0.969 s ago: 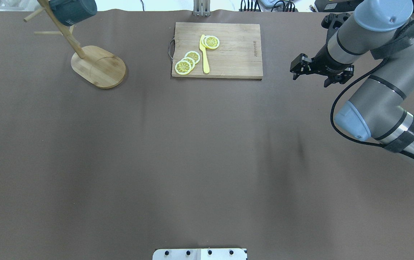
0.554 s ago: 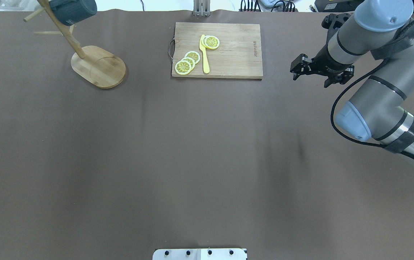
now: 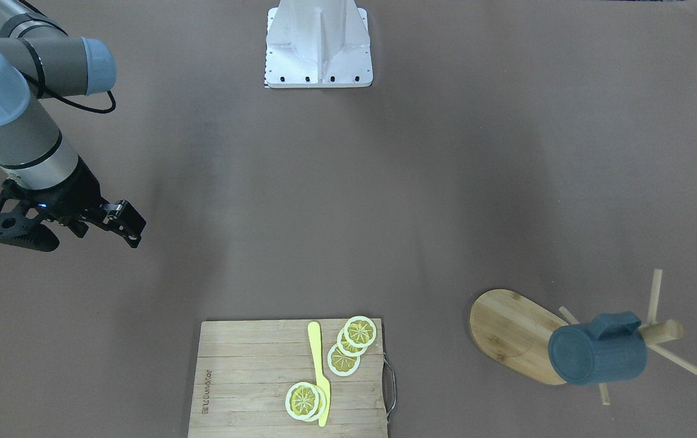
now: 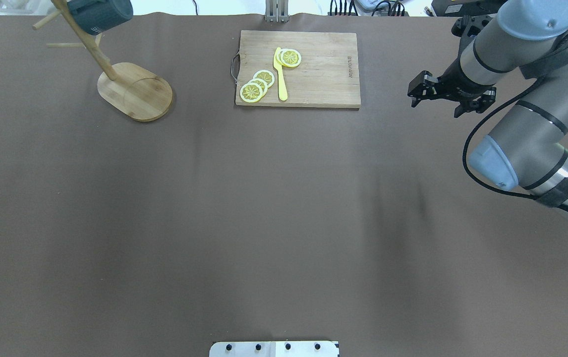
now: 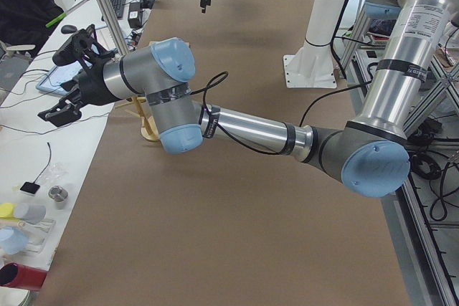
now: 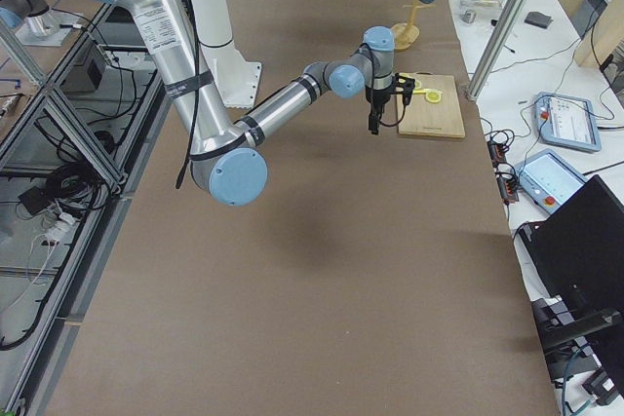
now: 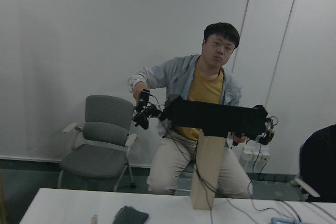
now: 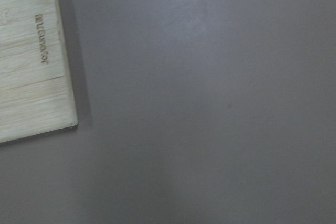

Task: Hang cup on storage rack

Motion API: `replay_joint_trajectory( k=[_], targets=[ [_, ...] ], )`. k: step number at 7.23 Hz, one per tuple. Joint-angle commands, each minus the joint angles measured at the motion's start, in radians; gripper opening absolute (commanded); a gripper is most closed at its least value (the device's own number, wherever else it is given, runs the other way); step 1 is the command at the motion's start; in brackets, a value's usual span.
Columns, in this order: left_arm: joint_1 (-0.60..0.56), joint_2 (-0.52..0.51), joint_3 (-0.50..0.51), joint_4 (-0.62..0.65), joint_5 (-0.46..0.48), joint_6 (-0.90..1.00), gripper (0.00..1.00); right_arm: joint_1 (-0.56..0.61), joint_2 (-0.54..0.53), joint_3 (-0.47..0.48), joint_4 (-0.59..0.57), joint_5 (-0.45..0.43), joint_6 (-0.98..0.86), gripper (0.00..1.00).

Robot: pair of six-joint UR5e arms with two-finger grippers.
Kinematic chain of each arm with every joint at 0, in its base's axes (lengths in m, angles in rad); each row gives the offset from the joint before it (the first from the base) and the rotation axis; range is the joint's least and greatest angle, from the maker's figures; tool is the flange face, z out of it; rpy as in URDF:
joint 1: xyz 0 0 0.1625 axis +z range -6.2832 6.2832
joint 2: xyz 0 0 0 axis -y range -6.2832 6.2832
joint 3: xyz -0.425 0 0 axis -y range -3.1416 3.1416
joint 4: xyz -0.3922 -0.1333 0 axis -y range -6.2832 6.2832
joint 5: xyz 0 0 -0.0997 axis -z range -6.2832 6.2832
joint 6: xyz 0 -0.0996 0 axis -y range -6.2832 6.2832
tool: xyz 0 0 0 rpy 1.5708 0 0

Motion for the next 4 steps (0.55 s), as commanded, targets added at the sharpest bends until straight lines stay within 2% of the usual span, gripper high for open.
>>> replay_joint_trajectory(
  k=[1,2,3,4],
  targets=[
    [-0.009,0.027,-0.058,0.315,-0.004,0.248,0.98,0.111,-0.101,-0.006,-0.003,0.035,-0.207,1.0],
    [-0.001,0.021,-0.06,0.453,-0.008,0.307,0.98,0.177,-0.151,-0.007,-0.004,0.061,-0.299,1.0],
    [0.02,0.025,-0.063,0.553,-0.011,0.338,0.98,0.237,-0.194,-0.012,-0.012,0.108,-0.376,1.0],
    [0.042,0.042,-0.063,0.63,-0.015,0.343,0.98,0.285,-0.276,-0.013,-0.003,0.112,-0.442,1.0]
  ],
)
